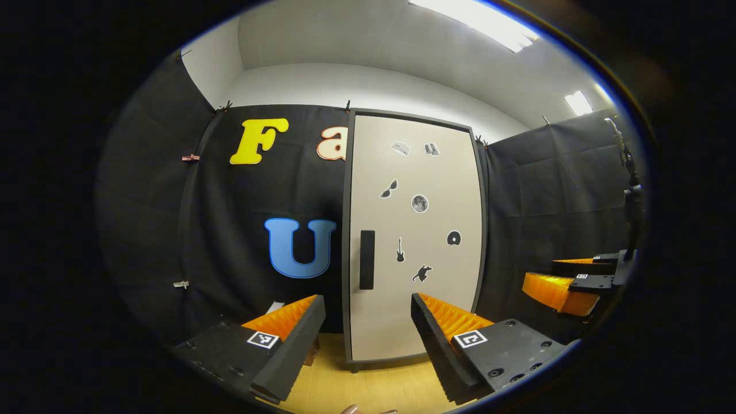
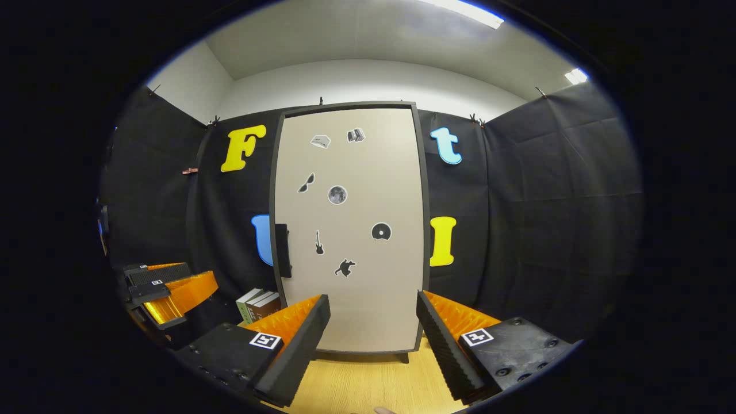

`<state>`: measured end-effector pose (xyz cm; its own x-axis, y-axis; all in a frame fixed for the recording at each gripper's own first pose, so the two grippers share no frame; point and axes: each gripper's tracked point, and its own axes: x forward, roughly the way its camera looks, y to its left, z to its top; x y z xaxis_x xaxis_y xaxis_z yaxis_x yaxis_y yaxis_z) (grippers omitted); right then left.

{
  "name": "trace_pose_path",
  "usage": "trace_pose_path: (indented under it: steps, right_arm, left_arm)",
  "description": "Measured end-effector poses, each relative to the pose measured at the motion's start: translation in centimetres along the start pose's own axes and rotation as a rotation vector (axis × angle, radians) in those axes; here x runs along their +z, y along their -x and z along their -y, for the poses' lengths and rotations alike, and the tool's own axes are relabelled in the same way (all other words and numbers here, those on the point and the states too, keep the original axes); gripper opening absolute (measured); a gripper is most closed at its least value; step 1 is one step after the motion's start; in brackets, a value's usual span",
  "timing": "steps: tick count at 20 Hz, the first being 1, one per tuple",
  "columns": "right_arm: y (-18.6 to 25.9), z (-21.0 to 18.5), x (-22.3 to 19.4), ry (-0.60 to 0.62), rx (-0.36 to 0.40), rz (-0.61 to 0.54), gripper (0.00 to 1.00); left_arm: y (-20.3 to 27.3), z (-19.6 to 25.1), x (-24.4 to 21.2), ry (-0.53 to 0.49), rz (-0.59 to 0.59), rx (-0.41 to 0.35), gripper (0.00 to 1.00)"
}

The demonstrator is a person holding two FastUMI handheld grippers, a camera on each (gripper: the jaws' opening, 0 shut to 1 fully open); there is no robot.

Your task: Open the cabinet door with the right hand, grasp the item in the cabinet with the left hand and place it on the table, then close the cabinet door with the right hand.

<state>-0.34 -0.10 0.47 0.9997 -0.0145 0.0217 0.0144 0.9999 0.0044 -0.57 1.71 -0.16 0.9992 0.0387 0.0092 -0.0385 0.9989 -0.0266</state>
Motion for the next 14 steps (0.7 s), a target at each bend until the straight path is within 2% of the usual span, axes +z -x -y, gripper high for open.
trace_pose_path:
  steps: [14]
  right_arm:
    - [0.40,-0.63,-0.12,-0.001,0.010,-0.002,0.97]
  left_arm:
    - [-0.18,0.15,-0.13,0.004,0.001,-0.022,0.94]
